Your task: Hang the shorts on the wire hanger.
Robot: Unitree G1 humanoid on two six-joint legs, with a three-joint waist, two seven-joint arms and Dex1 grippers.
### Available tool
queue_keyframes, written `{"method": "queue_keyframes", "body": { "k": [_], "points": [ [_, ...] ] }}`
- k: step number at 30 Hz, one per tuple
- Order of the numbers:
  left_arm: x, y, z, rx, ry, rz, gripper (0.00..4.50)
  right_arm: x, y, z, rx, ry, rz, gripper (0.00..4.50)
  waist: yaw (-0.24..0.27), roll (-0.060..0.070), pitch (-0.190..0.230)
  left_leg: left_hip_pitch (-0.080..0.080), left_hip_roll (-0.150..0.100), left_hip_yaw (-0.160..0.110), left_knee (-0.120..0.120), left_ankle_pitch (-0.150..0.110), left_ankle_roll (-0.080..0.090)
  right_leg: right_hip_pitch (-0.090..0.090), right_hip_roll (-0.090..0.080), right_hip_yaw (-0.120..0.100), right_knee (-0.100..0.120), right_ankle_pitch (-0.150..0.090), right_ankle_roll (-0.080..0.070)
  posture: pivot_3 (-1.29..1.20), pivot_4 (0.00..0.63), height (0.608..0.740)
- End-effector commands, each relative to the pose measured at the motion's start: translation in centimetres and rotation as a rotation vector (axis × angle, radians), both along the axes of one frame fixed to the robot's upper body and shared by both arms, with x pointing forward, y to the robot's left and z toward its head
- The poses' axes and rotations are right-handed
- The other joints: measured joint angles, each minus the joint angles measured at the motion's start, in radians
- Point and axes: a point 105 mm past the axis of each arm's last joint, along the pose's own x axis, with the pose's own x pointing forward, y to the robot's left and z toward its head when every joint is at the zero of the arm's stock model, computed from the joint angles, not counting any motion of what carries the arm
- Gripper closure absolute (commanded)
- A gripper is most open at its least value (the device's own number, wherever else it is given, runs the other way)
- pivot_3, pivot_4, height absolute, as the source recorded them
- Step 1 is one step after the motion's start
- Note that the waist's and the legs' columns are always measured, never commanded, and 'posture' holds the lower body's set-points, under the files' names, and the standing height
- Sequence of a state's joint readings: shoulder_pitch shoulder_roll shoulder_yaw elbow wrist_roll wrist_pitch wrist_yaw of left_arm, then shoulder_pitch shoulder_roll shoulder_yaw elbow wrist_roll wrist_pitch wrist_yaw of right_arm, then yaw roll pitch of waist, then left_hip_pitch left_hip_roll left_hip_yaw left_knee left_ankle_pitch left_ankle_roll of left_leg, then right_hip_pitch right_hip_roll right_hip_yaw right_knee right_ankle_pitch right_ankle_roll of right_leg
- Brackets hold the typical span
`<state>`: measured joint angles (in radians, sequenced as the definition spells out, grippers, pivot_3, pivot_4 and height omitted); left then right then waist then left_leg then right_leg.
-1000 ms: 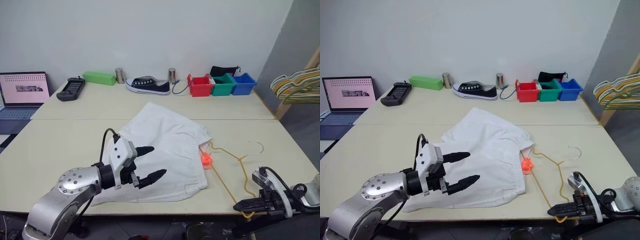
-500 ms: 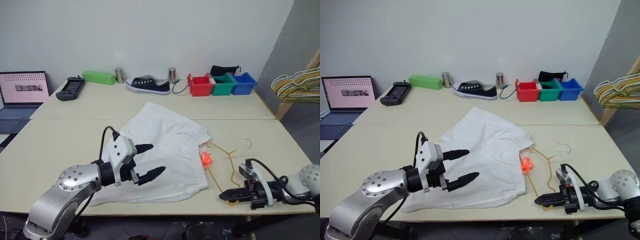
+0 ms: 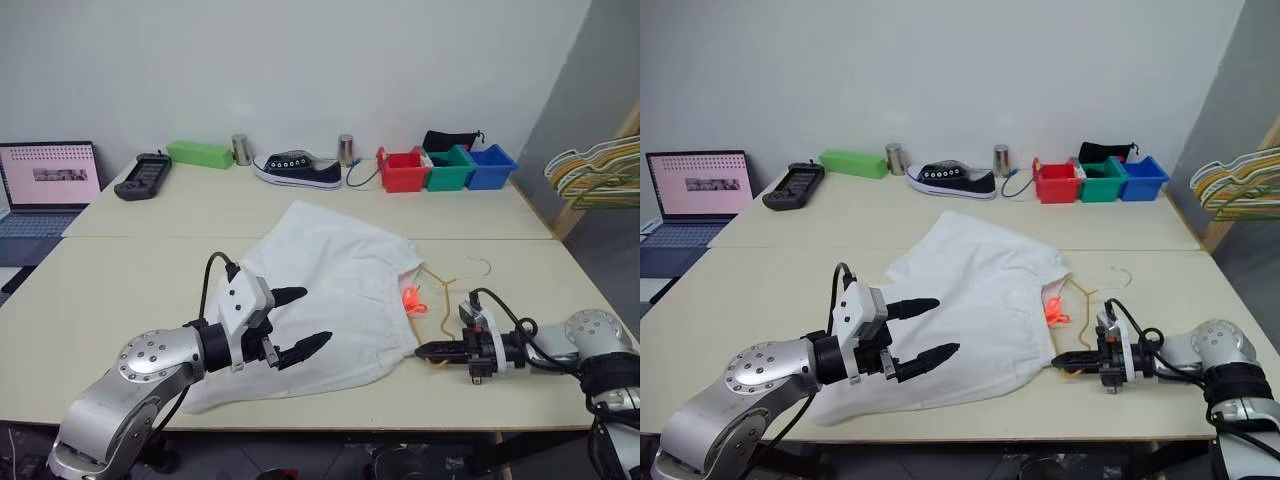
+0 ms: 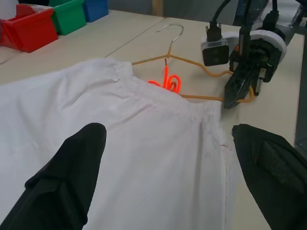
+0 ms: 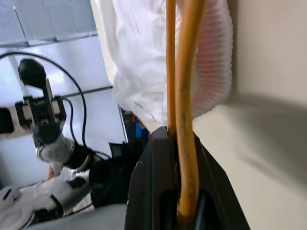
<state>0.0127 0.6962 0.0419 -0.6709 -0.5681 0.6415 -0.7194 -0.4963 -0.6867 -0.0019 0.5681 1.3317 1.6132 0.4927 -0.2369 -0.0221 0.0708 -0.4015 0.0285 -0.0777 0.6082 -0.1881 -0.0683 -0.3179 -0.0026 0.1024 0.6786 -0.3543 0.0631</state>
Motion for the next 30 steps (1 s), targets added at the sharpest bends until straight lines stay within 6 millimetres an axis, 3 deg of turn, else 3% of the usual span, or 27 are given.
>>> {"method": "queue_keyframes", "body": {
  "k": [1, 6, 11, 16, 18, 22, 26, 30],
  "points": [
    [0.1, -0.5, 0.9, -0.007, -0.053, -0.02, 0.05, 1.5, -0.7, 2.6, -0.015, -0.116, -0.009, 4.5, 0.003, 0.001, 0.0, 0.0, 0.0, 0.0, 0.0, 0.0, 0.0, 0.0, 0.0, 0.0, 0.0, 0.0, 0.0, -0.18, 0.0, 0.74],
    [0.5, 0.0, 1.2, 0.002, -0.062, -0.022, 0.05, 1.5, -0.3, 5.3, -0.236, -0.412, 0.173, 4.5, 0.014, 0.006, 0.002, -0.003, 0.0, 0.001, -0.001, 0.0, 0.0, -0.002, 0.0, 0.0, 0.0, 0.0, 0.0, -0.19, 0.0, 0.74],
    [1.8, 1.9, 2.6, 0.057, -0.089, -0.037, 0.05, 3.9, -0.1, 7.2, -0.492, -0.776, 0.312, 4.5, 0.012, 0.006, 0.003, -0.004, 0.001, 0.001, -0.002, 0.0, 0.0, -0.009, 0.0, 0.0, 0.0, 0.0, -0.001, -0.19, 0.0, 0.74],
    [4.1, 3.6, 7.3, 0.07, -0.186, -0.045, 0.05, 7.3, 0.2, 7.8, -0.77, -1.132, 0.461, 4.5, 0.013, 0.007, 0.003, -0.011, 0.001, 0.001, -0.001, 0.0, 0.0, -0.017, 0.0, -0.001, 0.001, 0.0, 0.001, -0.18, 0.0, 0.74],
    [5.8, 4.5, 10.1, 0.113, -0.278, -0.037, 0.05, 9.2, 0.6, 7.9, -0.891, -1.274, 0.498, 4.5, 0.013, 0.006, 0.003, -0.015, 0.001, 0.0, 0.0, 0.0, 0.0, -0.02, 0.0, -0.001, 0.002, 0.001, 0.001, -0.17, 0.0, 0.74],
    [8.3, 5.1, 14.0, 0.213, -0.412, -0.062, 0.05, 11.9, 1.4, 8.5, -1.042, -1.466, 0.546, 4.5, 0.013, 0.006, 0.004, -0.02, 0.0, 0.0, 0.0, 0.001, 0.0, -0.019, 0.0, -0.002, 0.003, 0.001, 0.001, -0.16, 0.0, 0.74],
    [11.3, 5.7, 14.7, 0.428, -0.519, -0.099, 0.05, 13.5, 3.4, 10.0, -1.094, -1.615, 0.549, 4.5, 0.013, 0.007, 0.003, -0.02, -0.001, -0.001, 0.0, 0.001, -0.001, -0.019, -0.001, -0.003, 0.004, 0.002, -0.001, -0.17, 0.0, 0.74],
    [13.3, 5.9, 14.0, 0.549, -0.534, -0.155, 0.05, 13.4, 5.1, 10.8, -1.099, -1.695, 0.585, 4.5, 0.01, 0.007, 0.004, -0.02, 0.0, -0.003, -0.001, 0.001, -0.001, -0.019, 0.0, -0.005, 0.005, 0.003, -0.004, -0.19, 0.0, 0.74]
  ]
}}
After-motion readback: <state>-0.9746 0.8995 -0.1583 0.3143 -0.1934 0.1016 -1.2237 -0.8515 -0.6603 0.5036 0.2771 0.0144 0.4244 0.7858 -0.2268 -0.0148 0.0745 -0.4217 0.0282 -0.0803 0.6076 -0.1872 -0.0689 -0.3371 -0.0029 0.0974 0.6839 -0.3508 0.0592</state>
